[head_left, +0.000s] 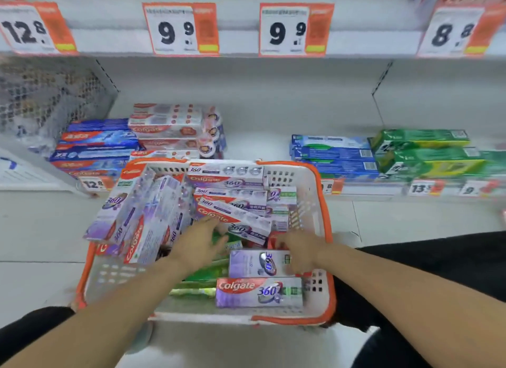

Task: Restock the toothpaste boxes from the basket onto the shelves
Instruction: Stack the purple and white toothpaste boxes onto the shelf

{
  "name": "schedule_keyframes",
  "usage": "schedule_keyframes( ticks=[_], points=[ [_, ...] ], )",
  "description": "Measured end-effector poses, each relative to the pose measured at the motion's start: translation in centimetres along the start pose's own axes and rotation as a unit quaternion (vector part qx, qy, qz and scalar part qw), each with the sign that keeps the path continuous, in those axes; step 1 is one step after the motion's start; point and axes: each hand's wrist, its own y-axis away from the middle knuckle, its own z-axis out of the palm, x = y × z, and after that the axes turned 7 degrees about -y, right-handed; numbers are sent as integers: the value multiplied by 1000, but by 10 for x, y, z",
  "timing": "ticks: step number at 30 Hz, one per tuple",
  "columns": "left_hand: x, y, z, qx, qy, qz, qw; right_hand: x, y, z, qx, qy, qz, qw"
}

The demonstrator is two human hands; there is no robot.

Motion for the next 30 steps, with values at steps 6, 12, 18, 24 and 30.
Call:
schedule_keyframes(
  ticks=[6,12,18,24,30],
  points=[
    [14,-5,-8,-169,191,-45,966,4,-6,-7,-42,19,32,998],
    [10,-5,9,-198,123,-43,971,6,-1,-28,-40,-86,18,995],
    [-7,5,-14,-211,212,-83,951,6,-8,-22,-33,-166,37,985],
    [-19,17,-32,-188,292,-125,929,-3,-12,-25,-64,-193,65,977],
    [-28,27,-35,-229,325,-112,911,-6,-1,-45,-103,-369,90,919]
  ],
)
